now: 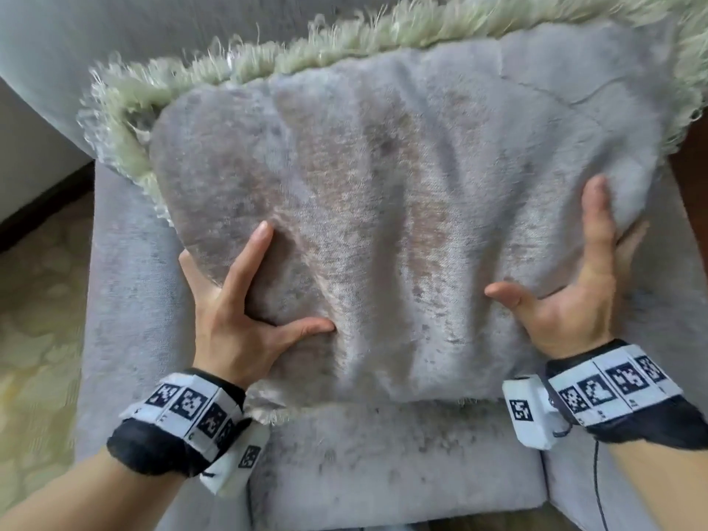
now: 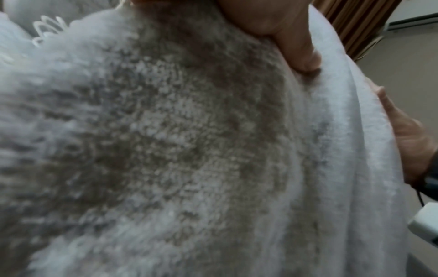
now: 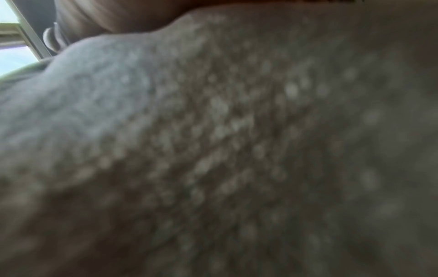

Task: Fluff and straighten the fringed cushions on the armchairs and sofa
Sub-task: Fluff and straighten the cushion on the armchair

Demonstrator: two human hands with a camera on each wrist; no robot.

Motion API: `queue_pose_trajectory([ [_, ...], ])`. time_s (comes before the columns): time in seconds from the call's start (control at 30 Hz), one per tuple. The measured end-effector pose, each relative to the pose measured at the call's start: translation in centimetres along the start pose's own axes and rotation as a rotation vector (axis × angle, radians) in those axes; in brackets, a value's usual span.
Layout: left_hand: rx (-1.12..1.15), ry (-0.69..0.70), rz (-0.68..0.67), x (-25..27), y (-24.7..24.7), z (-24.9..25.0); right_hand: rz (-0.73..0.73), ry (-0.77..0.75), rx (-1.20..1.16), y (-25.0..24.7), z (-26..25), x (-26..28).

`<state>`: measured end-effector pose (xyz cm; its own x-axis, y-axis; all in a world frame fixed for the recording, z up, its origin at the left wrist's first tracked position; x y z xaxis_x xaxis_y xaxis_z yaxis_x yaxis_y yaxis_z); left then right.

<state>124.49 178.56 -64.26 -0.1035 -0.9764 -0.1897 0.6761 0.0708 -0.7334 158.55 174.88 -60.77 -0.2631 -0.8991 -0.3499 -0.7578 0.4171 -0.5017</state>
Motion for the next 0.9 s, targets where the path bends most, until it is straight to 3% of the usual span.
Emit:
queue_pose_trajectory([
  [0.13, 0.007, -0.006, 0.034, -3.1, 1.0, -1.0, 0.11, -0.102, 0.007, 0.7, 1.3, -2.4],
  [0.33, -0.006, -0.016, 0.129, -5.0, 4.9, -3.4, 0.11, -0.109, -0.019, 4.5, 8.1, -3.8],
  [0.53, -0.019, 0.111, 0.267, -5.0, 7.7, -6.3, 0.141, -0.123, 0.012, 6.4, 10.7, -1.9],
  [0.73, 0.028, 0.233, 0.466, -5.2, 8.2, -5.2, 0.185, -0.139, 0.006, 6.7, 11.2, -1.6],
  [0.9, 0.035, 0.114, 0.425, -5.1, 8.8, -5.5, 0.184, -0.16, -0.003, 6.7, 11.4, -1.7],
])
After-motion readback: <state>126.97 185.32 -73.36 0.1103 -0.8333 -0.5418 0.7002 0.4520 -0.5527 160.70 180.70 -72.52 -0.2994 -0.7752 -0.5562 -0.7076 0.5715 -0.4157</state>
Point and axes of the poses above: each hand's wrist, its own x-axis away from the middle knuckle, its own y-axis out of the palm, z = x × y, the point moved 5 cm from there along -x, towards the middle knuckle, and after that the axes turned 11 degrees about -x, right-handed, at the moved point
